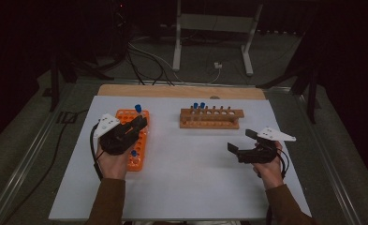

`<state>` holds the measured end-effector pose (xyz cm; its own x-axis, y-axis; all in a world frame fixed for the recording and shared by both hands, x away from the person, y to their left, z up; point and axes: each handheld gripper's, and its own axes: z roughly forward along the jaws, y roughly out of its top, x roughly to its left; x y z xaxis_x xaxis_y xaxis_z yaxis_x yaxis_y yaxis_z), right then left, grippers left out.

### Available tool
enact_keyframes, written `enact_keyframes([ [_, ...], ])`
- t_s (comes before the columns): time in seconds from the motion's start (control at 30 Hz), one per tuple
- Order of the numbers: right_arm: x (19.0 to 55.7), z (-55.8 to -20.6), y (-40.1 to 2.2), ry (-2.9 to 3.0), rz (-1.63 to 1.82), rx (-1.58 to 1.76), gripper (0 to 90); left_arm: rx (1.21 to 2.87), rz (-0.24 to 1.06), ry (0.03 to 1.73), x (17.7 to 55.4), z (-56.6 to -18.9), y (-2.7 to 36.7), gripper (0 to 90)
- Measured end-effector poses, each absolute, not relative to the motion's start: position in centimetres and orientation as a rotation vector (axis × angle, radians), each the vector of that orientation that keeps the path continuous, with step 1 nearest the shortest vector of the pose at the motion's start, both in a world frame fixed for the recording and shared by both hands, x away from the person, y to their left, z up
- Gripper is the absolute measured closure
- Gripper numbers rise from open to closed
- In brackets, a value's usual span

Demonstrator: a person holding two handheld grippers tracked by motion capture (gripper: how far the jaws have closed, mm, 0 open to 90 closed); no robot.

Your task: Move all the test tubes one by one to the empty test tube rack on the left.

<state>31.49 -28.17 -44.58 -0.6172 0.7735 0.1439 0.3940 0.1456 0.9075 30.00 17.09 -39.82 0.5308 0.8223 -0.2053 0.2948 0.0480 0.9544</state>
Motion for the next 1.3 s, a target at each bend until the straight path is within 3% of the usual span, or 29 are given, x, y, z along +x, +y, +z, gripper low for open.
enact_keyframes([
  [0.47, 31.5, -44.6, -28.4, 2.082, 1.469, 1.125, 0.2, 1.482, 0.546, 1.054, 28.6, -41.8, 22.3, 78.0],
  [1.3, 31.6, -44.7, -28.5, 2.084, 1.465, 1.122, 0.2, 1.602, 0.589, 1.056, 27.3, -44.8, 22.4, 78.0],
])
